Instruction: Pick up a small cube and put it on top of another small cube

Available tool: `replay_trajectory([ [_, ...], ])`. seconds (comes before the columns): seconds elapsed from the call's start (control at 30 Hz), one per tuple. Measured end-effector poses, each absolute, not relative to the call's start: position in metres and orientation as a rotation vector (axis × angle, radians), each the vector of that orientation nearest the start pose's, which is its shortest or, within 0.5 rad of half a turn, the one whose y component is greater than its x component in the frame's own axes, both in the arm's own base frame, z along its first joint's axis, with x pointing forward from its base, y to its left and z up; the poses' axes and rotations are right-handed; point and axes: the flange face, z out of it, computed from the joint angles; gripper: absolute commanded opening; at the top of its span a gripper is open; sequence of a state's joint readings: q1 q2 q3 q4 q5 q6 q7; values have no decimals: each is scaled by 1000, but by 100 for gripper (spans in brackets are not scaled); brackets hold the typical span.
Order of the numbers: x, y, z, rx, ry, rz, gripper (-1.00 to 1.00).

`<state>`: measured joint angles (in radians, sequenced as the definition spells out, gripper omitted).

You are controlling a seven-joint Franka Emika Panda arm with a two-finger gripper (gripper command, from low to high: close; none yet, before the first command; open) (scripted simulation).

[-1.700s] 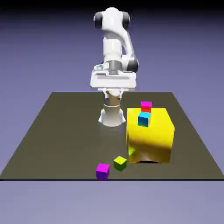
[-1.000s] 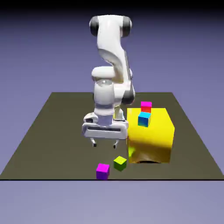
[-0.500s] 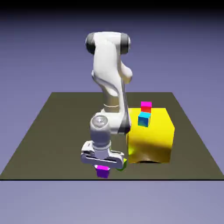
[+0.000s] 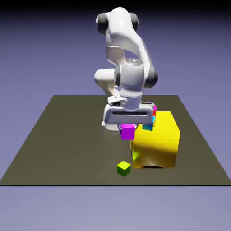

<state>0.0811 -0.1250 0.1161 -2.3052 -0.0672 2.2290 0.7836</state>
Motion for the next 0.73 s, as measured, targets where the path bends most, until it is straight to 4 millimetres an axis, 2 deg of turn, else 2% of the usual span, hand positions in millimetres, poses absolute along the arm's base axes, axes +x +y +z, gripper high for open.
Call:
replay_trajectory([
  [0.13, 430, 142, 421, -3113, 674, -9, -100],
  [0.27, 367, 177, 435, -3159, 479, 95, -100],
  [0.47, 296, 194, 471, -3191, 248, 121, -100],
  [0.5, 296, 194, 471, -3191, 248, 121, -100],
  [0.63, 293, 191, 409, -3191, 248, 122, -100],
  [0.67, 292, 191, 402, -3191, 248, 122, 100],
  [0.73, 292, 190, 402, -3193, 248, 119, 100],
])
